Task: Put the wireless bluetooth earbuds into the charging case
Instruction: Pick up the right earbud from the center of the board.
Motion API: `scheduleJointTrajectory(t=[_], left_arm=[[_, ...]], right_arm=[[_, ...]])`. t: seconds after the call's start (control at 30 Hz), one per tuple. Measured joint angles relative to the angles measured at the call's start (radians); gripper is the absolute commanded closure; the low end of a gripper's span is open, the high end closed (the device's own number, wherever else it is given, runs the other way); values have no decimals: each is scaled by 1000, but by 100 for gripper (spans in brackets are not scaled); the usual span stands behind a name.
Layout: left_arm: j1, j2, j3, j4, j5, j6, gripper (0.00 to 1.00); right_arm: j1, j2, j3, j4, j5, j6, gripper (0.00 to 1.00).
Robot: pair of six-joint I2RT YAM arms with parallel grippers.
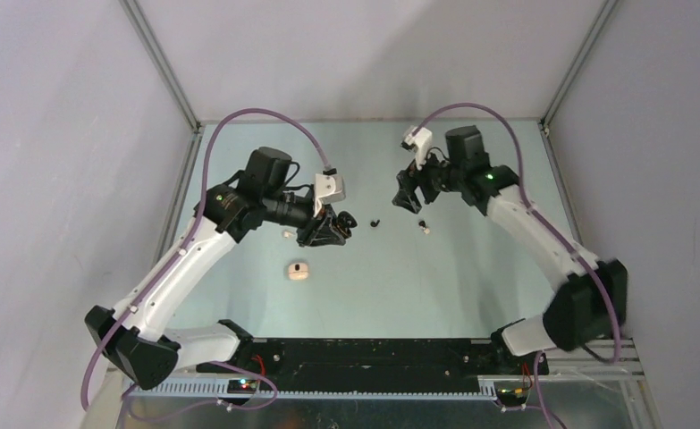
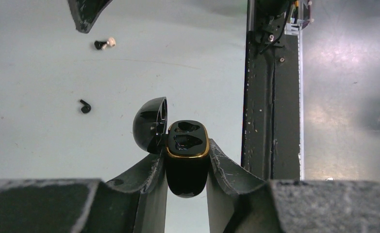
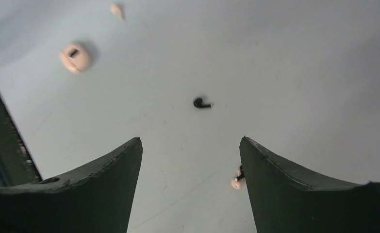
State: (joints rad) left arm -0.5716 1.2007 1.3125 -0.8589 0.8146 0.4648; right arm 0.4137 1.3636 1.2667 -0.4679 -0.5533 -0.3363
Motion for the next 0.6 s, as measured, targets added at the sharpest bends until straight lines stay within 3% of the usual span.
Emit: scheduleJointTrajectory(t=[0.17,0.4,0.6], left_arm=[[27,11,-51,7,12,36,100],[71,34,-92,23,66,77,100],[72,15,-171,102,82,66,100]], right_arm=[[2,252,70,-79,89,-26,22],[9,602,436,-296,101,-54,26],[-31,645,484,-380,170,-11,32]])
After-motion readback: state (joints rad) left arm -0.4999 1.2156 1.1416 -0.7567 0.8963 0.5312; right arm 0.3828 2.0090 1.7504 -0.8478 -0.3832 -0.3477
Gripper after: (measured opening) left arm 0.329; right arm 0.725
